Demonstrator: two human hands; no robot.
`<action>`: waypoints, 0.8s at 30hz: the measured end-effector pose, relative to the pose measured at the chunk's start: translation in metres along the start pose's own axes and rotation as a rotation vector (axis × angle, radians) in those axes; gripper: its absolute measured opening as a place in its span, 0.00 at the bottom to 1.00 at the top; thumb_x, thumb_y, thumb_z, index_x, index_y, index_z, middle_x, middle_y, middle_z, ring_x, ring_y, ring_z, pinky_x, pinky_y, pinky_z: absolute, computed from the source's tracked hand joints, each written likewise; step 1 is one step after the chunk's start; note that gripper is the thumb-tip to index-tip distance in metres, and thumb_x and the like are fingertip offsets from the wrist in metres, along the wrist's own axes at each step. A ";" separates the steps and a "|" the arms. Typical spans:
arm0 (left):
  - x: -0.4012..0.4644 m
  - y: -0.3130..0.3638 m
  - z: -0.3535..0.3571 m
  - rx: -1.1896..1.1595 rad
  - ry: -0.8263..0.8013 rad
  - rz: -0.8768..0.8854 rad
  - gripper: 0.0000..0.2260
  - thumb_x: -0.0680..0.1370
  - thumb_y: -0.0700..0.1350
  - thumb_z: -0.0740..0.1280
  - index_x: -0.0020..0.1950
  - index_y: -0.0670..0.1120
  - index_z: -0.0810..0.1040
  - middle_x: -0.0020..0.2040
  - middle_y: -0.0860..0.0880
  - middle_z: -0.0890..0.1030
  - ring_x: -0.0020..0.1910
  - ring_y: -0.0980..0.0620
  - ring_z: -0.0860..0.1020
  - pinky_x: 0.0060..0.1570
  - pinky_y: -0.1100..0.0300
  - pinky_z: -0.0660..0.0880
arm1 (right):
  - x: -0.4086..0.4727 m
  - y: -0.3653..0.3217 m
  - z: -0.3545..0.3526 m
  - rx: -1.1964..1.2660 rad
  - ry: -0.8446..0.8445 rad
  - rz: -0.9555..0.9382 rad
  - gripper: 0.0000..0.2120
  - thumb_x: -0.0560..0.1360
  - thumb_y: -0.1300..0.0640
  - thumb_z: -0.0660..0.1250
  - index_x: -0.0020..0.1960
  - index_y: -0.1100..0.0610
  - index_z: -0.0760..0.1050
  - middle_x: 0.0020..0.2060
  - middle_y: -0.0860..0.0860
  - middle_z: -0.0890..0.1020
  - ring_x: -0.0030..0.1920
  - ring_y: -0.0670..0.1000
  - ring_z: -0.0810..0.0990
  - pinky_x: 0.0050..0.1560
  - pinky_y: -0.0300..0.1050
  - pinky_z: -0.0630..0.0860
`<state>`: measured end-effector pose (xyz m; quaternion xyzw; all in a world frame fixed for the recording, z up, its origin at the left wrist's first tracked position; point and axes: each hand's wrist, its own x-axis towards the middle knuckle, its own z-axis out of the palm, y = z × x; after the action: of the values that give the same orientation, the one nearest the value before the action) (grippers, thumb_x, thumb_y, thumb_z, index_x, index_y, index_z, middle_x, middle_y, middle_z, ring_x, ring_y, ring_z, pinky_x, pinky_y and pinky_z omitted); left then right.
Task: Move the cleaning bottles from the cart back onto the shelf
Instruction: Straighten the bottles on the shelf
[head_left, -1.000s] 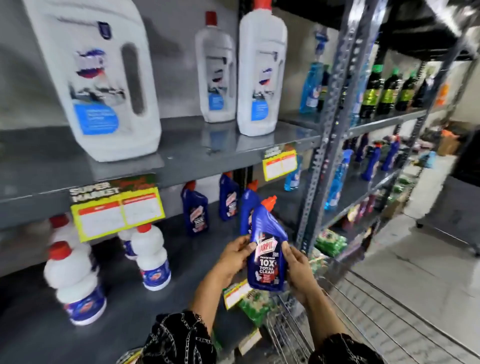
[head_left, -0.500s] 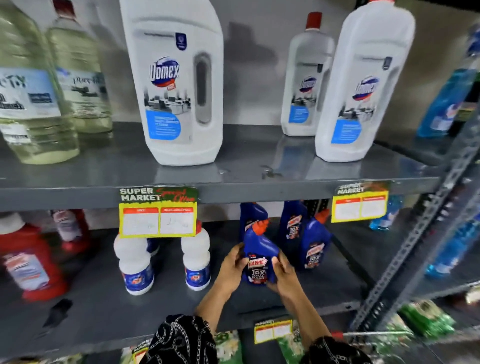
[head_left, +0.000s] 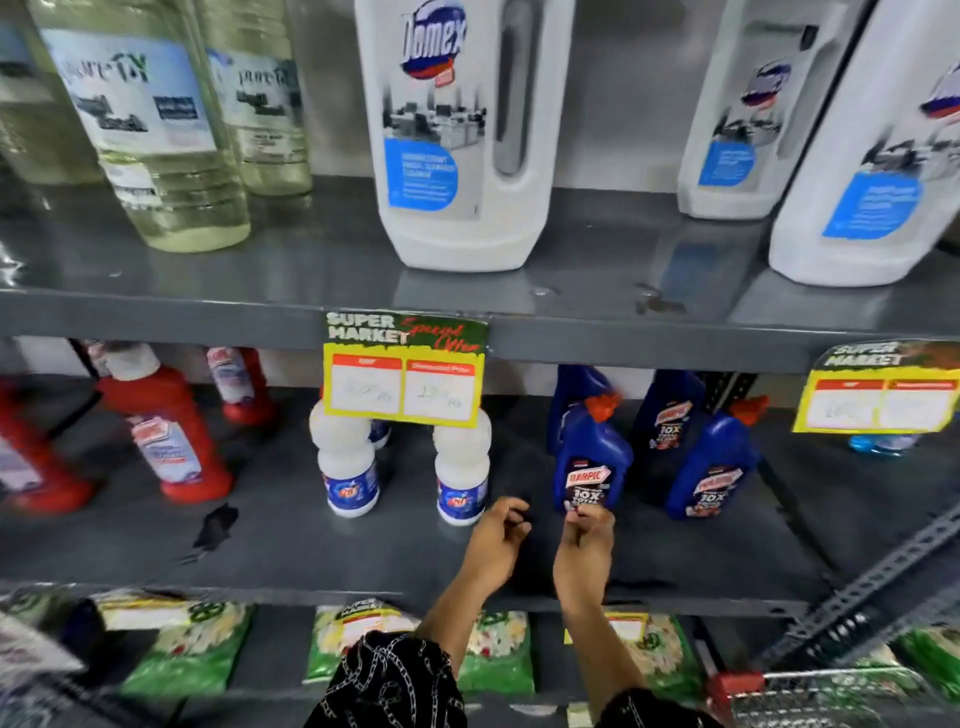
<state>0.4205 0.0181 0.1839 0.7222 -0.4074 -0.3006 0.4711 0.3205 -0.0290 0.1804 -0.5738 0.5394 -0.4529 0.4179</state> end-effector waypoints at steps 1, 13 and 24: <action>-0.004 -0.001 -0.009 0.002 0.015 0.002 0.10 0.77 0.32 0.62 0.58 0.37 0.75 0.46 0.41 0.77 0.48 0.50 0.75 0.55 0.54 0.73 | -0.007 -0.003 0.010 -0.007 -0.039 -0.004 0.07 0.77 0.65 0.61 0.55 0.64 0.69 0.47 0.63 0.77 0.49 0.63 0.77 0.53 0.56 0.73; -0.050 -0.072 -0.147 0.326 0.517 -0.110 0.11 0.70 0.32 0.63 0.49 0.40 0.80 0.49 0.40 0.82 0.52 0.40 0.76 0.58 0.51 0.70 | -0.060 -0.020 0.109 -0.202 -0.189 -0.037 0.38 0.64 0.57 0.78 0.68 0.62 0.63 0.61 0.63 0.73 0.63 0.62 0.70 0.60 0.57 0.73; -0.027 -0.146 -0.300 0.596 0.792 -0.500 0.49 0.65 0.58 0.74 0.70 0.27 0.55 0.68 0.29 0.66 0.69 0.33 0.63 0.72 0.43 0.56 | -0.049 -0.022 0.142 -0.357 -0.076 -0.070 0.48 0.62 0.47 0.78 0.72 0.58 0.56 0.67 0.62 0.71 0.63 0.67 0.74 0.56 0.62 0.75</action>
<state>0.6970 0.2049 0.1626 0.9568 -0.0827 0.0192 0.2780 0.4632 0.0204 0.1639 -0.6741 0.5747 -0.3421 0.3135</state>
